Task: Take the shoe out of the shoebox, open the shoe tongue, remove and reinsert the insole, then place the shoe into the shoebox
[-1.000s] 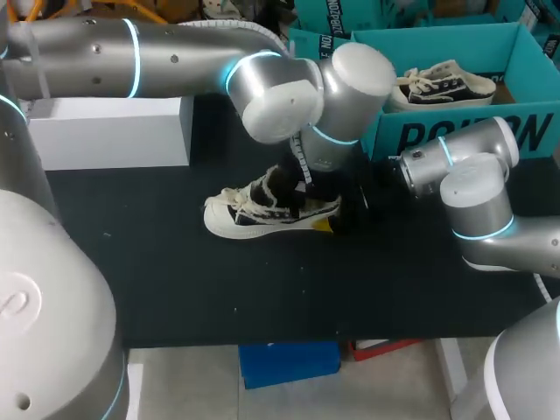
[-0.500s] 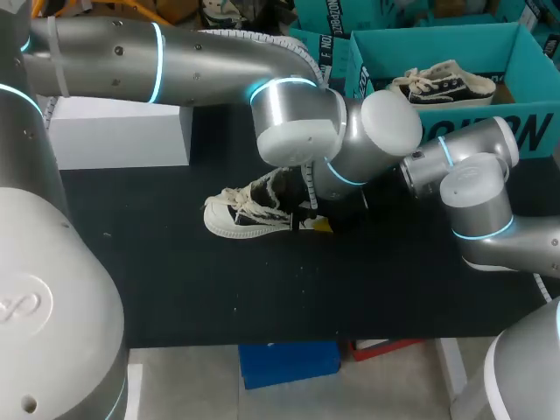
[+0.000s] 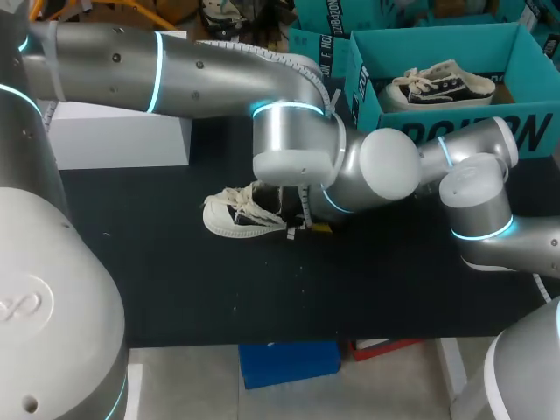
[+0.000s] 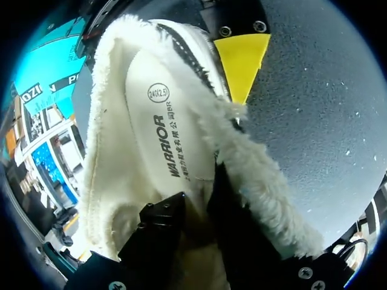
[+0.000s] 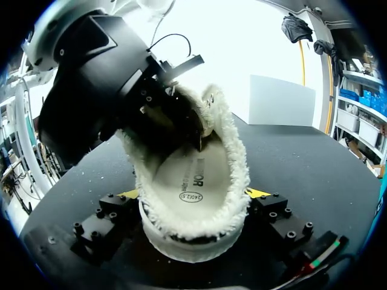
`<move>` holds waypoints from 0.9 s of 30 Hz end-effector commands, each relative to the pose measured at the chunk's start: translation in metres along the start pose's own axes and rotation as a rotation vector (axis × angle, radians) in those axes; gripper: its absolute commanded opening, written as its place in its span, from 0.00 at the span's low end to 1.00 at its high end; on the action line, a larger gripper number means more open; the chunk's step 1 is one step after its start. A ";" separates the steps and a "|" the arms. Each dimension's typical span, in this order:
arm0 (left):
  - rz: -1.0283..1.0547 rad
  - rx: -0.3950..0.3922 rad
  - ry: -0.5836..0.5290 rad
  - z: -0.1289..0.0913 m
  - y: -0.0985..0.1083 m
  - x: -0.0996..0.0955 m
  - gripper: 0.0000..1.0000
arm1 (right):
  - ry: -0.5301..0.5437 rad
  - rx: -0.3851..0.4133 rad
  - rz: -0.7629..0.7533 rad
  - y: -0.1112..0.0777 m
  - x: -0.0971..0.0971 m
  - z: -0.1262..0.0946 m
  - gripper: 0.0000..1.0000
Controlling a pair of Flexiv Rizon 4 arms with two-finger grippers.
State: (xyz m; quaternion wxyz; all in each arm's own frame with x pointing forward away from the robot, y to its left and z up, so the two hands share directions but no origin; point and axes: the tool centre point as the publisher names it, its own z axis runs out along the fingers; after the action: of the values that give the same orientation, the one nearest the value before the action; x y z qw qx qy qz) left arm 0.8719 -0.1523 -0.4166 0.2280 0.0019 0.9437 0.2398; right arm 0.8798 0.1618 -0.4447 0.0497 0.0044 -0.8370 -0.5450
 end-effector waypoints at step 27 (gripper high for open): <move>-0.121 0.003 -0.090 0.181 0.002 -0.021 0.00 | 0.002 0.002 0.002 -0.004 -0.002 -0.001 0.00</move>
State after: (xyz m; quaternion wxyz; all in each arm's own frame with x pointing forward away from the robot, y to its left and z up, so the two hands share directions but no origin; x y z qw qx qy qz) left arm 0.8725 -0.1538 -0.4171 0.2894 -0.0472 0.9276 0.2313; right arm 0.8805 0.1613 -0.4449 0.0496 0.0038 -0.8372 -0.5447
